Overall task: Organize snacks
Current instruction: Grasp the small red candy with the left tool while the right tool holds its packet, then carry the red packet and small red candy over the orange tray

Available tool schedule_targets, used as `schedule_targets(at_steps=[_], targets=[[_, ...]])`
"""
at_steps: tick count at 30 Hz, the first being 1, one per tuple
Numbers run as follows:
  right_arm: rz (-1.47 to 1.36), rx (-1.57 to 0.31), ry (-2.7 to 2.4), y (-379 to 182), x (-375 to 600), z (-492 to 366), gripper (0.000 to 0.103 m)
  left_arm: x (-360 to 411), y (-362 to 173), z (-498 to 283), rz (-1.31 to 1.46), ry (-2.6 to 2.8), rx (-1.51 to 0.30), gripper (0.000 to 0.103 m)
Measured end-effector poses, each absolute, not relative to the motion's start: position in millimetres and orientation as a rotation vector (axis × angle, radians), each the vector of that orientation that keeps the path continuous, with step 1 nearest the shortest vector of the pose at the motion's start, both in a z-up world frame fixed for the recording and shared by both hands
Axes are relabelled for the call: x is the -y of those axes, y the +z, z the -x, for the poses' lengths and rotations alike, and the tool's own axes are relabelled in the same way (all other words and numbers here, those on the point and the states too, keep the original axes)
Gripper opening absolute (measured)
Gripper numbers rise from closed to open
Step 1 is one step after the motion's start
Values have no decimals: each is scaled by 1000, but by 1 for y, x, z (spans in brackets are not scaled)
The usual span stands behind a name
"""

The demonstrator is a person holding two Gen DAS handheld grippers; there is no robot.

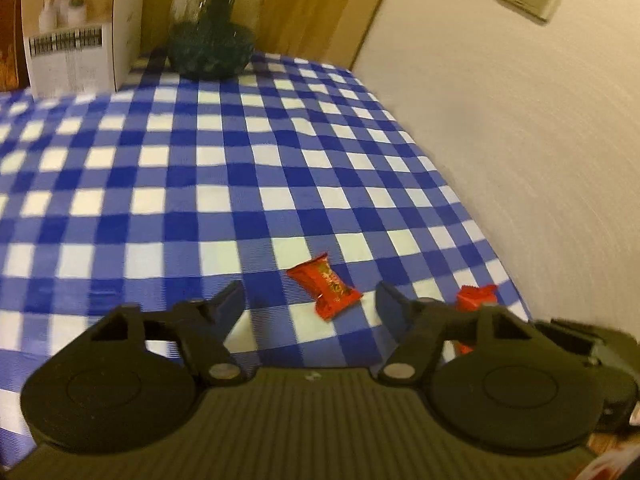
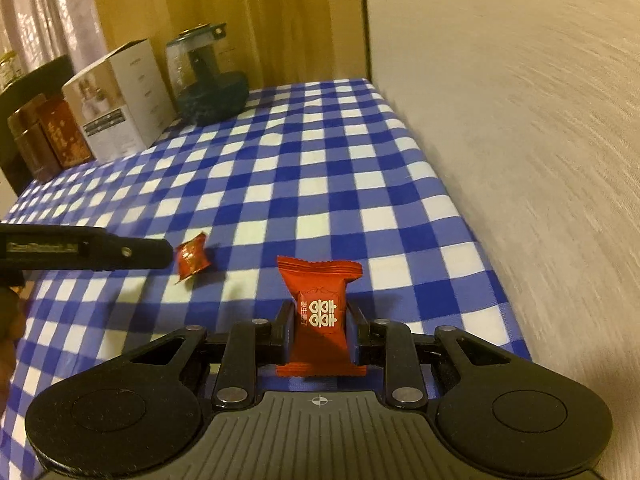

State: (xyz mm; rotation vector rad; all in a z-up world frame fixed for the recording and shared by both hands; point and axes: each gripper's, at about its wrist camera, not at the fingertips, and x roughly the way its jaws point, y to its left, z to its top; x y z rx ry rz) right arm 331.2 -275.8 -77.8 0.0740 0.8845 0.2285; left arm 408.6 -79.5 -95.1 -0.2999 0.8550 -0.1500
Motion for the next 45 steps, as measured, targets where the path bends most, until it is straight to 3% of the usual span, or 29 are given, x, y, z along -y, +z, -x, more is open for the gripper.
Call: schedule_targets(at_steps=[5, 10, 15, 32, 45], targets=[[-100, -872, 223, -79, 281, -339, 26, 83, -108, -425, 403, -121, -885, 52], [-96, -863, 219, -80, 282, -340, 26, 97, -112, -432, 335, -100, -876, 42], [-92, -863, 211, -81, 282, -337, 26, 105, -112, -430, 231, -112, -874, 20], [-106, -932, 229, -74, 255, -297, 26, 113, -108, -354, 35, -148, -871, 19], [-105, -952, 236, -29, 223, -231, 26, 93, -61, -276, 59, -167, -858, 19]])
